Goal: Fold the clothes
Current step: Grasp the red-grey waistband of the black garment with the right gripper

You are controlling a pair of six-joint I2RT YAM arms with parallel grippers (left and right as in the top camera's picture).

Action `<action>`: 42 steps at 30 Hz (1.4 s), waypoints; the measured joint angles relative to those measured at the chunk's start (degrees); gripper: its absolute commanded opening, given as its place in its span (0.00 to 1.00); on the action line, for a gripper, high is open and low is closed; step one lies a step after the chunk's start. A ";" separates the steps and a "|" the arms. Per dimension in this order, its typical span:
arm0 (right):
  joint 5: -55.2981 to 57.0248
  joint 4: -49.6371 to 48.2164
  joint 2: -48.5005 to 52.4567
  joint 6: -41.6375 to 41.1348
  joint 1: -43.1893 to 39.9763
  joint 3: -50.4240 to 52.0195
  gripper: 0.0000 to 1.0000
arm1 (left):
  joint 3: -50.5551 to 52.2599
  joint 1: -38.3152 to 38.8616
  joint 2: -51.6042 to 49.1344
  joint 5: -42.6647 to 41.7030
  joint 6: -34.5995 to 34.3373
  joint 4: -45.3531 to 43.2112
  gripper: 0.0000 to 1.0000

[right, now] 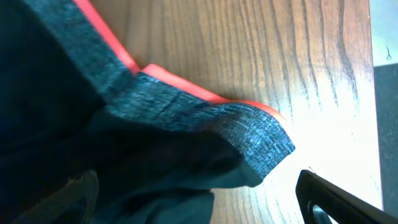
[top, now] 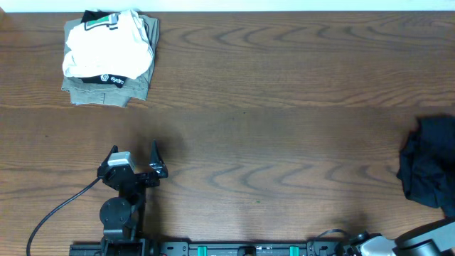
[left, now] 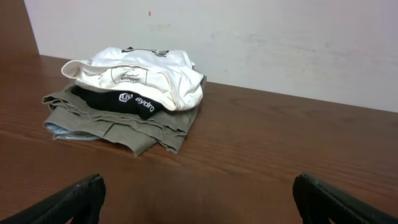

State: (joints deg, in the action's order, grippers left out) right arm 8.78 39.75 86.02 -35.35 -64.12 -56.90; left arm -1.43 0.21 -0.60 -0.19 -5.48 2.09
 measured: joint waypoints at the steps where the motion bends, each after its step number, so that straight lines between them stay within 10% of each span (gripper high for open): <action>1: 0.09 -0.13 0.63 -0.04 -0.28 0.00 0.99 | 0.00 0.00 0.00 0.00 0.00 0.00 0.98; 15: 0.22 -1.38 9.88 -1.29 -1.95 0.02 0.86 | 0.00 0.00 0.00 0.00 0.00 0.00 0.98; 25: -0.35 -2.38 11.43 -0.90 -1.92 0.02 0.01 | 0.00 0.00 0.00 0.00 0.00 0.00 0.98; 42: -19.56 -4.96 2.91 -0.15 8.66 -0.09 0.01 | 0.00 0.00 0.00 0.02 0.00 0.00 0.98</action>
State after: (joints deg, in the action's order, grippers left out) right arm -10.79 34.79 88.92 -35.51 -55.46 -56.99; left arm -1.43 0.21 -0.60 -0.16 -5.48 2.09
